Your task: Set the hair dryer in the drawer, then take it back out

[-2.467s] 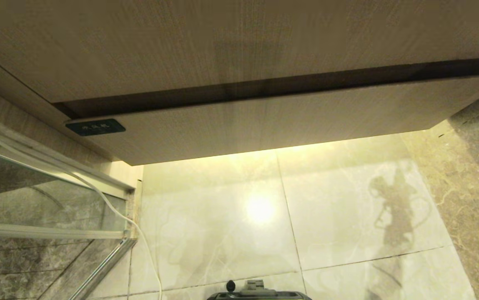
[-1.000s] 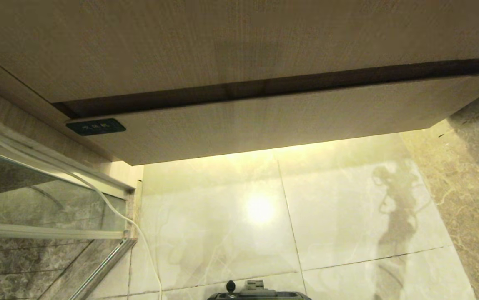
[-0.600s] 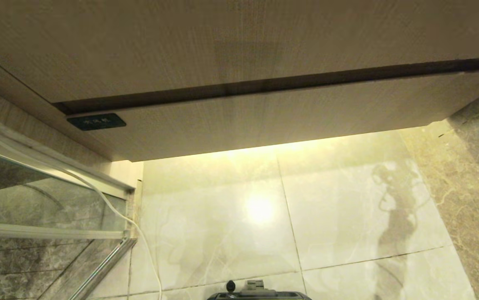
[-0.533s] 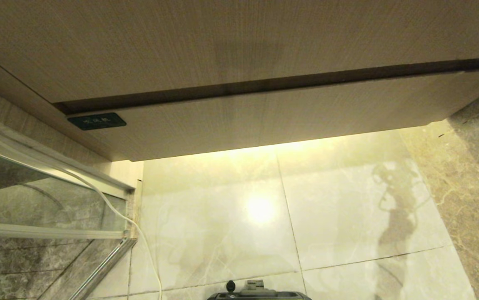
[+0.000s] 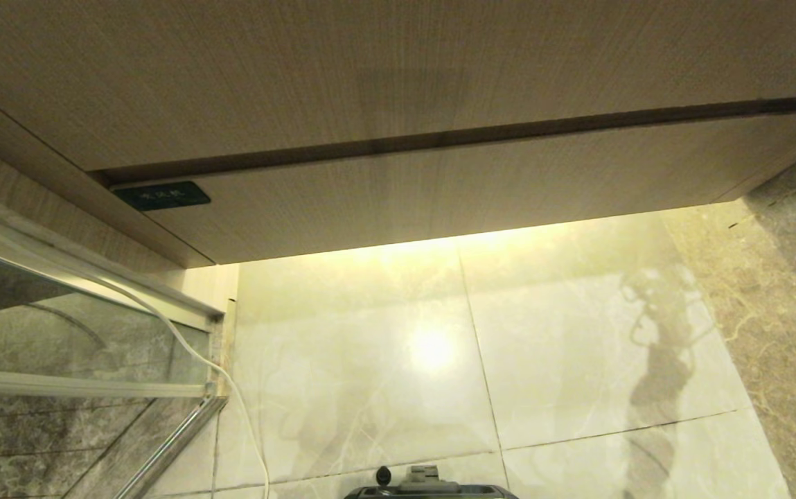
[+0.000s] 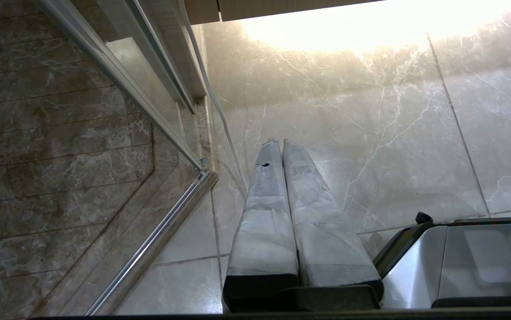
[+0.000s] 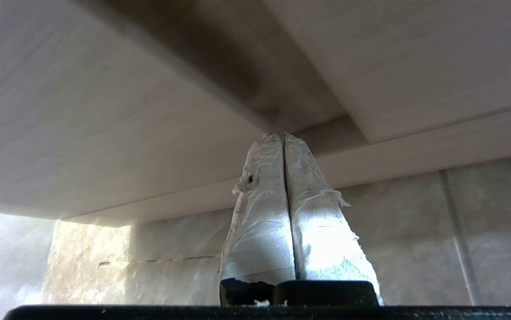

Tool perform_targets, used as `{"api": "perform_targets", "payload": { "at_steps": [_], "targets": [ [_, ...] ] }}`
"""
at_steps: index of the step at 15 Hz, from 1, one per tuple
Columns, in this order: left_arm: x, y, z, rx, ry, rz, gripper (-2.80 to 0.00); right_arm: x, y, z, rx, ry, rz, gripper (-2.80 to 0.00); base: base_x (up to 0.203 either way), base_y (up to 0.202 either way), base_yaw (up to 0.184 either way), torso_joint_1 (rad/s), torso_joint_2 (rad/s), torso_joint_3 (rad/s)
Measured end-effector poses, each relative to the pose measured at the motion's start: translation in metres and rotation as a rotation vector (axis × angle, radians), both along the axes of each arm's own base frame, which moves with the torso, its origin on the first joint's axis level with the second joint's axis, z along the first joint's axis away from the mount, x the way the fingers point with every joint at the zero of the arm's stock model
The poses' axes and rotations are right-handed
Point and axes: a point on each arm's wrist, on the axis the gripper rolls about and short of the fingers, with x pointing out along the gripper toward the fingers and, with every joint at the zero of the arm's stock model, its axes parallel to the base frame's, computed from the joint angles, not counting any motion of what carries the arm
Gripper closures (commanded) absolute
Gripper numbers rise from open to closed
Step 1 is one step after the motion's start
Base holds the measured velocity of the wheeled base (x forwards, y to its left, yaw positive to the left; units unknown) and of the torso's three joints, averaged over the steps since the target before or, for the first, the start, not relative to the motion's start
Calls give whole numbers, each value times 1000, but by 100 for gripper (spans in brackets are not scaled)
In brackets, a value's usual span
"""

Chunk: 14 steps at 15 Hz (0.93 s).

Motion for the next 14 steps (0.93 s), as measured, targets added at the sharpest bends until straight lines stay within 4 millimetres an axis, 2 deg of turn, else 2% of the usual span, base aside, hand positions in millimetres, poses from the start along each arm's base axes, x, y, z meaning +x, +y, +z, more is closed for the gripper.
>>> {"api": "perform_targets", "payload": {
  "at_steps": [3, 6, 9, 14],
  "targets": [
    [0, 0, 0, 0, 0, 0, 0, -8, 5, -2, 53, 63, 9, 0, 0, 0, 0, 0, 0, 0],
    [0, 0, 0, 0, 0, 0, 0, -36, 21, 6, 128, 183, 11, 0, 0, 0, 0, 0, 0, 0],
    [0, 0, 0, 0, 0, 1, 0, -92, 59, 19, 202, 306, 24, 0, 0, 0, 0, 0, 0, 0],
    [0, 0, 0, 0, 0, 0, 0, -213, 136, 19, 236, 406, 74, 0, 0, 0, 0, 0, 0, 0]
  ]
}}
